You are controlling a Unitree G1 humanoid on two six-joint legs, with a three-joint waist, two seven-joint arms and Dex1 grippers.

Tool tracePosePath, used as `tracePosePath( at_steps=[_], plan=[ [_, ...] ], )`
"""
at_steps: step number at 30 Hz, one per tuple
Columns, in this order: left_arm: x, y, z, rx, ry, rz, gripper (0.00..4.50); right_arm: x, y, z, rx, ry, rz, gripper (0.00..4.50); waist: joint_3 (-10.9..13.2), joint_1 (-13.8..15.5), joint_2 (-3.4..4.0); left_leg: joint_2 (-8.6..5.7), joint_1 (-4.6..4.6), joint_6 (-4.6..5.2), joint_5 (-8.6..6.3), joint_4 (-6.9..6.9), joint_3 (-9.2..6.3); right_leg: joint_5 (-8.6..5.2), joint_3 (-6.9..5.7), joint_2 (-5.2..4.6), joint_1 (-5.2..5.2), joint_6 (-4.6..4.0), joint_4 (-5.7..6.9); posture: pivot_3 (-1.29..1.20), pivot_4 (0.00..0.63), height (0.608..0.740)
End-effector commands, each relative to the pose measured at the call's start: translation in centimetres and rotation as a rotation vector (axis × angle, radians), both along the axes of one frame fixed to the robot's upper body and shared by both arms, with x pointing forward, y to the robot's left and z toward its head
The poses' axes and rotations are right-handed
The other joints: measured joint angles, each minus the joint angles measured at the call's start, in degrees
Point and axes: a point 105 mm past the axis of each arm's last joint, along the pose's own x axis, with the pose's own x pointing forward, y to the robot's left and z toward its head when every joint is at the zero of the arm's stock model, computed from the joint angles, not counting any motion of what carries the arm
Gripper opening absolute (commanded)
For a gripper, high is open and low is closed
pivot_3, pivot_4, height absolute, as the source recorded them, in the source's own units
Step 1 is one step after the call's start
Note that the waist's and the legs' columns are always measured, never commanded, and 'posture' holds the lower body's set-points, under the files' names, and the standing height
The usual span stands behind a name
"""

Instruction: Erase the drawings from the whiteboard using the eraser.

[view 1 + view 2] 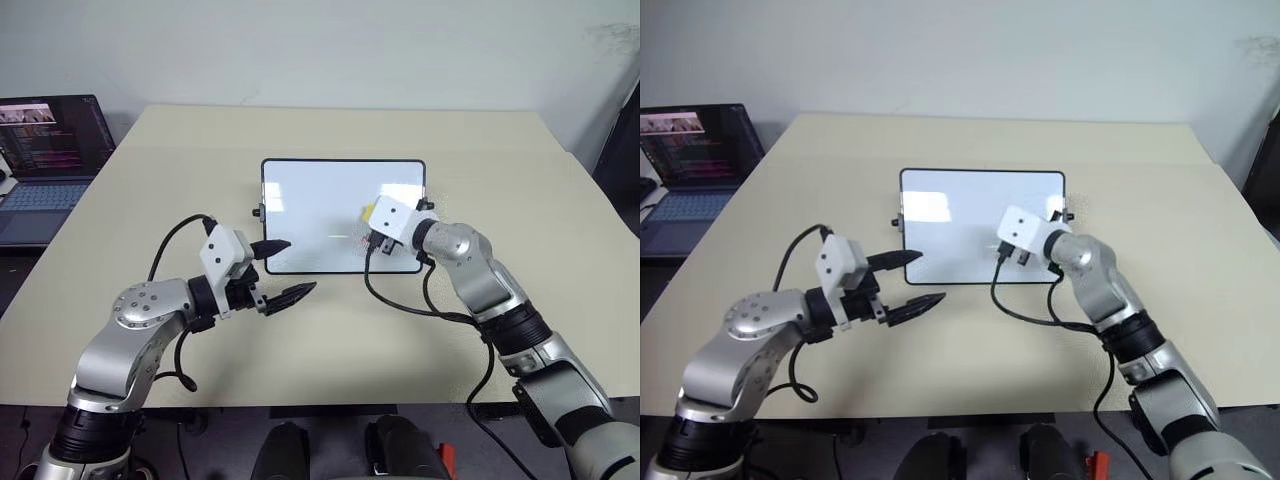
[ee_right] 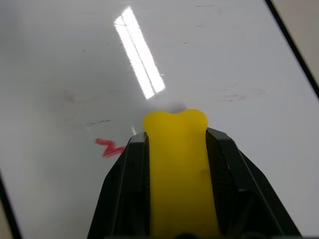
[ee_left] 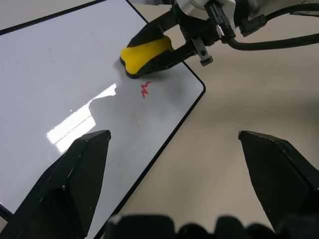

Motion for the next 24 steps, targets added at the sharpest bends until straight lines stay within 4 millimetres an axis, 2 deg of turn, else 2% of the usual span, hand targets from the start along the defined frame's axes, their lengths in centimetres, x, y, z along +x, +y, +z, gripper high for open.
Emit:
tracePosePath(
  at_steps=[1,4,7,10,14,16,19,24],
  plan=[
    [-0.3,-0.4,0.9,-0.007,-0.039,-0.023,4.5,0.5,-1.5,-0.7,-0.019,0.025,-0.06,1.19,0.0,0.0,0.0,0.0,0.0,0.0,0.0,0.0,-0.01,-0.01,-0.01,0.0,0.01,0.02,0.0,0.0,0.15,0.74],
    [-0.3,-0.4,0.9,-0.008,-0.04,-0.023,4.5,1.1,-1.6,1.4,0.088,-0.033,-0.095,1.19,0.0,0.0,0.0,0.0,0.01,0.0,0.0,0.01,-0.01,-0.01,-0.01,0.0,0.01,0.02,0.01,0.0,0.15,0.74],
    [-0.3,-0.5,0.9,-0.01,-0.042,-0.023,4.5,1.1,-2.1,3.1,0.247,-0.011,-0.122,1.19,0.0,0.1,0.0,0.0,-0.03,0.0,0.0,0.01,-0.02,0.01,-0.02,0.0,0.0,0.0,0.01,0.0,0.15,0.74],
    [-0.2,-0.3,1.1,-0.015,-0.046,-0.017,4.5,-0.2,-3.1,4.7,0.502,0.092,-0.118,1.19,0.0,0.2,0.02,-0.01,-0.13,-0.01,0.0,-0.01,-0.05,0.1,-0.05,-0.01,-0.05,-0.18,-0.02,0.0,0.15,0.74],
    [0.0,-0.1,1.3,-0.023,-0.056,0.003,4.5,-2.4,-3.8,5.4,0.723,0.223,-0.107,1.19,0.1,0.3,0.04,-0.03,-0.25,-0.05,-0.05,-0.1,-0.13,0.06,-0.12,-0.05,-0.1,-0.16,-0.1,0.0,0.15,0.74],
    [0.0,0.1,1.3,-0.025,-0.055,0.007,4.5,-4.5,-4.1,5.0,0.763,0.28,-0.078,1.19,0.1,0.3,0.05,-0.03,-0.26,-0.09,-0.1,-0.12,-0.16,-0.02,-0.14,-0.06,-0.11,-0.14,-0.11,0.0,0.15,0.74],
    [0.1,0.4,1.2,-0.023,-0.045,0.008,4.5,-6.9,-4.8,3.6,0.736,0.338,-0.078,1.19,0.1,0.4,0.09,-0.05,-0.3,-0.17,-0.17,-0.17,-0.2,-0.14,-0.2,-0.1,-0.11,-0.1,-0.14,0.0,0.15,0.74],
    [-0.2,1.0,0.2,0.004,-0.001,-0.018,4.5,-9.6,-6.0,-0.2,0.545,0.403,-0.136,1.19,0.1,0.2,0.09,-0.11,-0.25,-0.19,-0.19,-0.14,-0.13,-0.24,-0.15,-0.12,-0.1,0.06,-0.14,0.0,0.15,0.74]
  ],
)
